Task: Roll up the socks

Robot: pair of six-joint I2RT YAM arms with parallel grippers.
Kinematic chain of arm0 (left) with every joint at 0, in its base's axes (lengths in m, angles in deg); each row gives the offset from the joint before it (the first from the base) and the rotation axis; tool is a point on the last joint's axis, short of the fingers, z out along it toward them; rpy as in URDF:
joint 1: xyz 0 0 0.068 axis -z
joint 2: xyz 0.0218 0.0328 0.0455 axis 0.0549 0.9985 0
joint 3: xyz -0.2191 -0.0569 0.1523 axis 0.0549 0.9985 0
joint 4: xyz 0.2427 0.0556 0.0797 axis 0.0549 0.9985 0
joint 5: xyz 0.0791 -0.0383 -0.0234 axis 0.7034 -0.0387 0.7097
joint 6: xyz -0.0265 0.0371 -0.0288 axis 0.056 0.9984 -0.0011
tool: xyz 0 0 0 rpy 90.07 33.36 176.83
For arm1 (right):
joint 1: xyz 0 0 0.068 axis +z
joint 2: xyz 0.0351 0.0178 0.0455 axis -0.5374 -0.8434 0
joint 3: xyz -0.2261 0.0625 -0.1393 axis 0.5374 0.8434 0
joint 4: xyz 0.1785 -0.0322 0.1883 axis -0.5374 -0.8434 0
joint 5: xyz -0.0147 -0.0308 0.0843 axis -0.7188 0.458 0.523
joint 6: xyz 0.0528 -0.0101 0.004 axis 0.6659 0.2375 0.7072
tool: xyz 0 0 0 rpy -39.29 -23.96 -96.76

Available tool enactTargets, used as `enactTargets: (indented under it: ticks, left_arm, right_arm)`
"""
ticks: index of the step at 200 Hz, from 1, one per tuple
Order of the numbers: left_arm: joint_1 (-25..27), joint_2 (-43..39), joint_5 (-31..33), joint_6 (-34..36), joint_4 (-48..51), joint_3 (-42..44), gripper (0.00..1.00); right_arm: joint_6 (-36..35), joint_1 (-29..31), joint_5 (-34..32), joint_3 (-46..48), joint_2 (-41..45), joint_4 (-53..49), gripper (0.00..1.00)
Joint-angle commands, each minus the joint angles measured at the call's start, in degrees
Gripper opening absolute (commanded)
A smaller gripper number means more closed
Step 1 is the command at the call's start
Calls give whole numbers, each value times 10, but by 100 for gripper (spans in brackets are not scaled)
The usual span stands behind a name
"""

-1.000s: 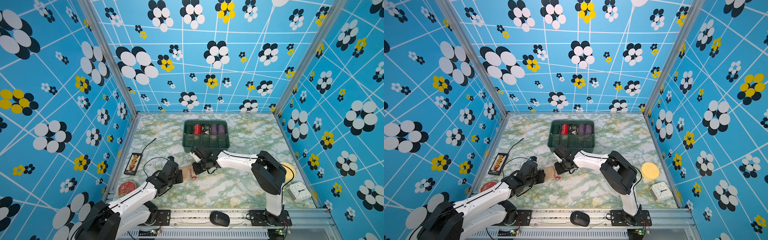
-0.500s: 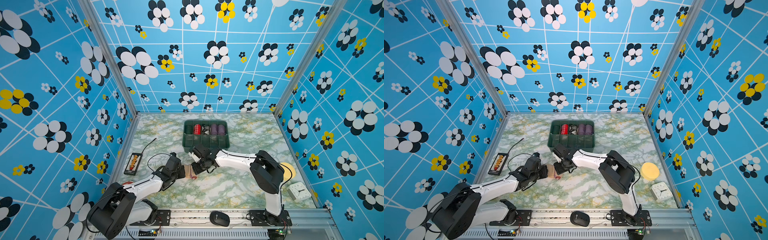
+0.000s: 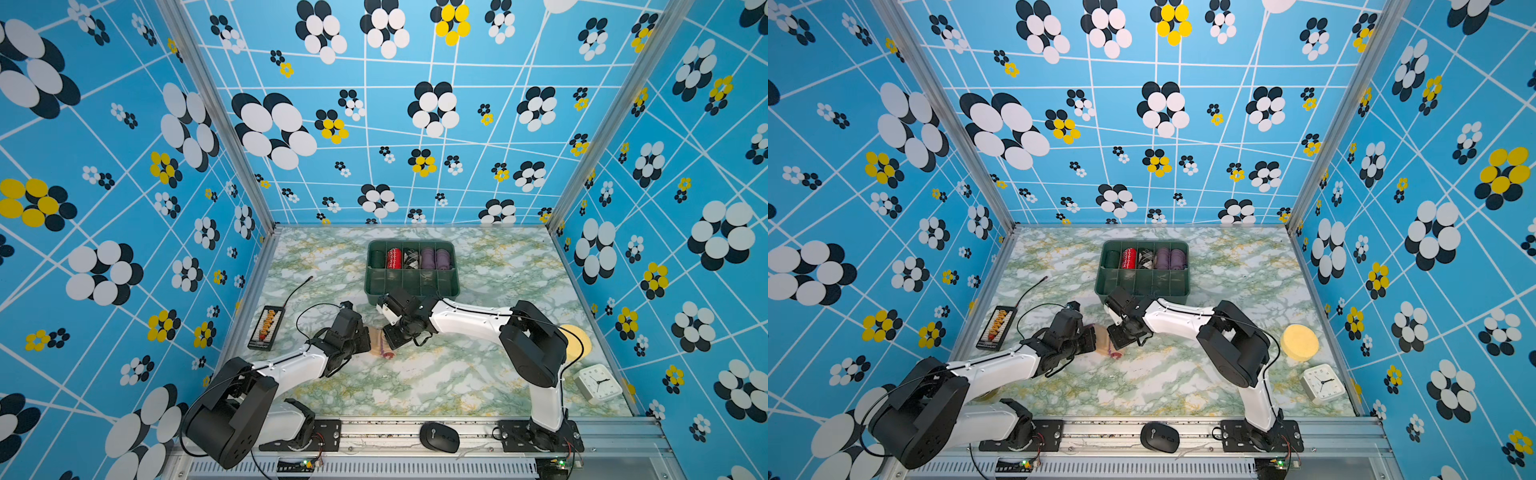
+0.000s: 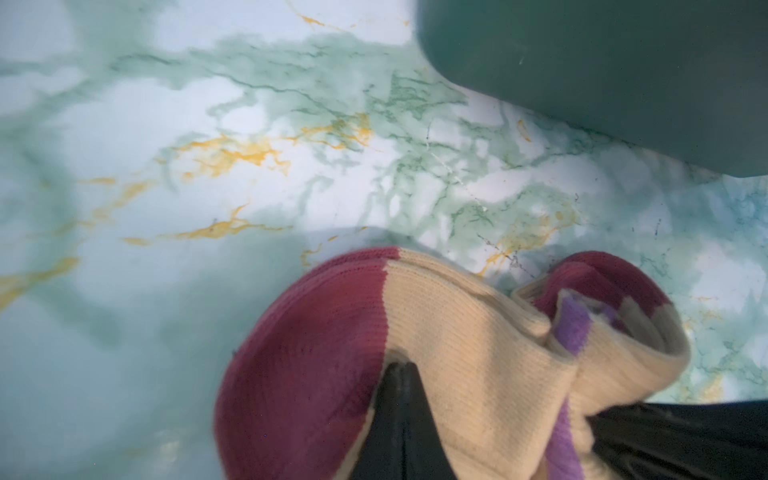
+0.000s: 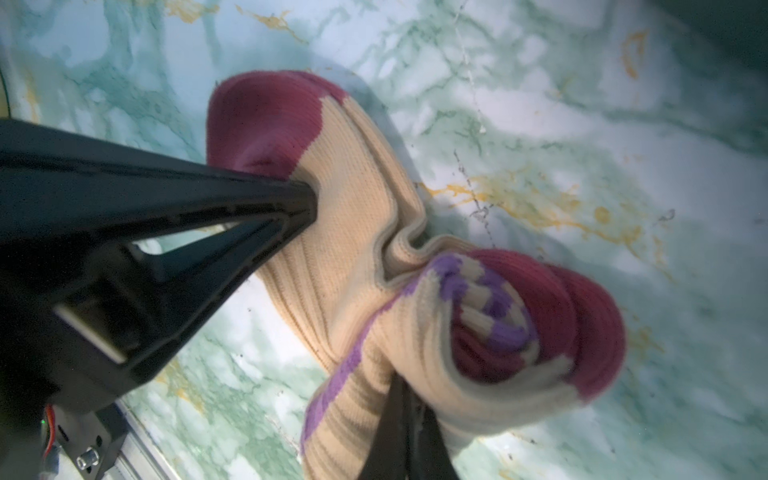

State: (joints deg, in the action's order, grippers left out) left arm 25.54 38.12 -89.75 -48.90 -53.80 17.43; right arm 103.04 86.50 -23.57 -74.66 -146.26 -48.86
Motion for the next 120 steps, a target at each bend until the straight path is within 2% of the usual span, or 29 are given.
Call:
enactTargets:
  ticks: [1,28,44,80,100,120]
  left_arm:
    - [-8,-32,52,-19,73,26,0]
    - [-8,-96,88,-42,97,44,0]
    - [-9,-101,92,-46,99,47,0]
    - [-11,-77,63,-30,92,29,0]
    - [-4,-101,37,-28,76,26,3]
    - [23,-139,37,-26,81,12,4]
  right_arm:
    - [-15,18,-24,51,-84,-152,6]
    - [-22,18,-22,42,-93,-160,6]
    - [-25,18,-22,38,-95,-162,6]
    - [-25,18,-22,38,-96,-161,6]
    - [-23,18,-15,38,-95,-157,7]
    - [-18,18,7,39,-88,-141,7]
